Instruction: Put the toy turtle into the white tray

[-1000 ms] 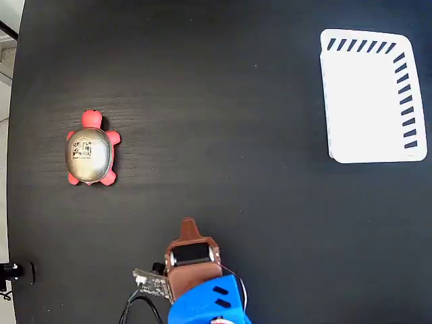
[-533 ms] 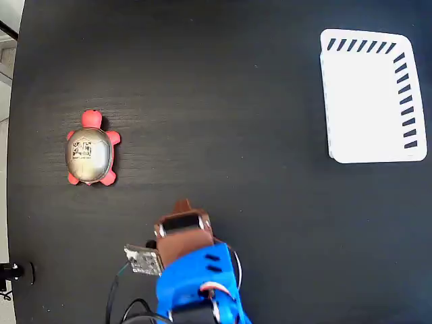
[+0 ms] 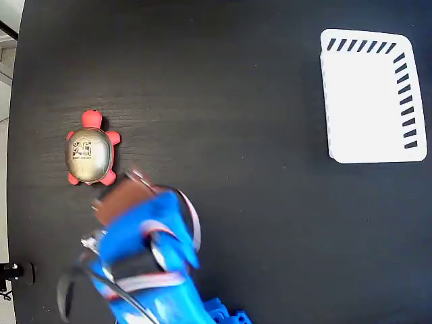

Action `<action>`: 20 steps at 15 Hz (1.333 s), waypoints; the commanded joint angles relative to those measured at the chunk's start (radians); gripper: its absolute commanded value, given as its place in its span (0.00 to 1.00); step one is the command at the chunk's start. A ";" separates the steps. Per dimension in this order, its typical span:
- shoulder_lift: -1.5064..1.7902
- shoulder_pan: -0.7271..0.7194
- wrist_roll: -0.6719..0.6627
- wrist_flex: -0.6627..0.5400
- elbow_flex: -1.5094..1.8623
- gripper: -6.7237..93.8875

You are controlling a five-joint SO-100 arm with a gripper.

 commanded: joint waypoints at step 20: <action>-0.726 -0.161 -0.489 0.282 -0.764 0.60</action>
